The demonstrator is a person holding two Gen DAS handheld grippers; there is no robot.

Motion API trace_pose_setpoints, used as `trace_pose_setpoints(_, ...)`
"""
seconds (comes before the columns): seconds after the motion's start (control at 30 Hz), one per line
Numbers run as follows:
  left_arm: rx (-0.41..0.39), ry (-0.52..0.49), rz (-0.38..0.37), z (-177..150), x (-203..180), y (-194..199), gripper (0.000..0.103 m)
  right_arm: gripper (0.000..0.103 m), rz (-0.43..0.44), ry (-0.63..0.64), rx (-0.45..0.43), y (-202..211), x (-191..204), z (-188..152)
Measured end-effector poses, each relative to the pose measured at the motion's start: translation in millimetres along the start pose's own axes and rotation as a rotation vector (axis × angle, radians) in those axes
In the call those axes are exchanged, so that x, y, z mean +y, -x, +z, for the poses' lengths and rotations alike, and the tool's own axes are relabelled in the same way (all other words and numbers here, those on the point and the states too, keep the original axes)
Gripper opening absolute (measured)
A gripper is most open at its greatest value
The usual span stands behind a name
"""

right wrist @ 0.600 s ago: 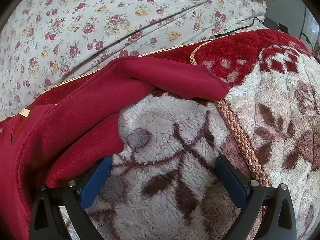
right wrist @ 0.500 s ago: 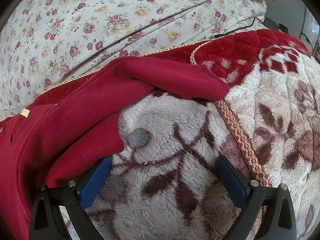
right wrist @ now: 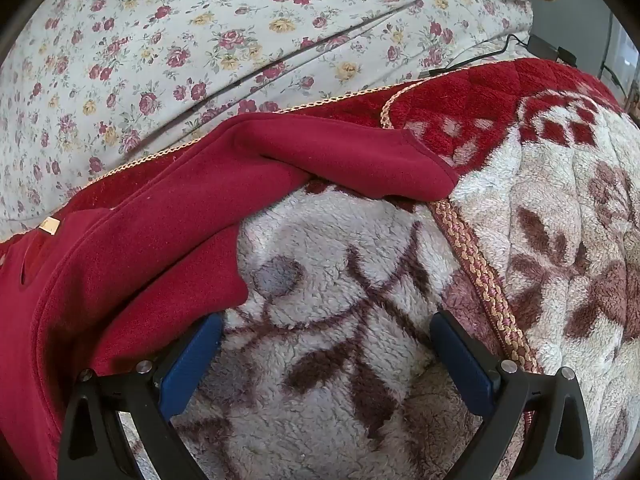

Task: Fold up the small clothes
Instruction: 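Grasp the red sweatshirt with both grippers and lift it off the blanket, then lay the red sweatshirt flat with both grippers, collar away, sleeves spread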

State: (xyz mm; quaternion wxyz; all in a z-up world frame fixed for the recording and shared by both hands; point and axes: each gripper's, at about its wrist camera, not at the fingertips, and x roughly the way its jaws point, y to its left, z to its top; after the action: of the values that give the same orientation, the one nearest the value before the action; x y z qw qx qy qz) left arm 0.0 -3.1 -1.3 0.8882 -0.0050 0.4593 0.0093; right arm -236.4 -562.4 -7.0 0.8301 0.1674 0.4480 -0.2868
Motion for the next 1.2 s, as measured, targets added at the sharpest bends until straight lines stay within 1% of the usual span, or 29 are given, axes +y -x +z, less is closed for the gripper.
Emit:
trace_pose_setpoints(0.13,0.019,0.016,0.007,-4,0,7,0.090,0.103,0.000,0.000,0.000,0,0,0)
trace_pose_setpoints(0.27,0.075,0.028,-0.028,-7,6,21,0.090,0.103,-0.005,0.005,0.001,0,-1,-1)
trace_pose_setpoints(0.33,0.081,0.042,-0.048,-11,9,31,0.090,0.103,-0.003,0.006,0.007,-1,0,1)
trace_pose_setpoints(0.43,0.052,0.049,-0.067,-20,9,54,0.090,0.103,0.003,0.005,0.017,-1,1,1)
trace_pose_setpoints(0.5,0.003,0.017,-0.057,-25,4,76,0.090,0.103,0.011,0.009,0.040,2,3,1)
trace_pose_setpoints(0.53,-0.027,-0.006,-0.056,-26,1,89,0.090,0.103,0.026,0.014,0.058,8,5,-2)
trace_pose_setpoints(0.6,-0.070,-0.041,-0.067,-28,-5,109,0.090,0.103,0.107,0.027,0.070,32,12,-9)
trace_pose_setpoints(0.63,-0.081,-0.054,-0.078,-28,-8,120,0.090,0.103,0.144,0.026,0.064,48,16,-14)
trace_pose_setpoints(0.67,-0.084,-0.060,-0.089,-28,-9,125,0.090,0.103,0.159,0.018,0.052,60,21,-19)
trace_pose_setpoints(0.73,-0.099,-0.083,-0.121,-28,-14,141,0.090,0.103,0.222,0.016,0.027,92,33,-30)
trace_pose_setpoints(0.8,-0.113,-0.120,-0.158,-29,-24,156,0.090,0.103,0.284,0.057,0.016,121,50,-37)
trace_pose_setpoints(0.9,-0.119,-0.159,-0.196,-30,-38,172,0.090,0.103,0.343,0.129,-0.050,163,78,-43)
trace_pose_setpoints(0.97,-0.127,-0.178,-0.210,-32,-49,178,0.090,0.103,0.405,0.175,-0.101,185,99,-45)
trace_pose_setpoints(1.07,-0.131,-0.200,-0.213,-36,-61,181,0.090,0.103,0.443,0.235,-0.109,192,134,-51)
trace_pose_setpoints(1.13,-0.135,-0.207,-0.226,-37,-67,180,0.090,0.103,0.433,0.274,-0.123,190,158,-50)
trace_pose_setpoints(1.2,-0.136,-0.213,-0.231,-38,-74,177,0.090,0.103,0.432,0.284,-0.128,186,172,-49)
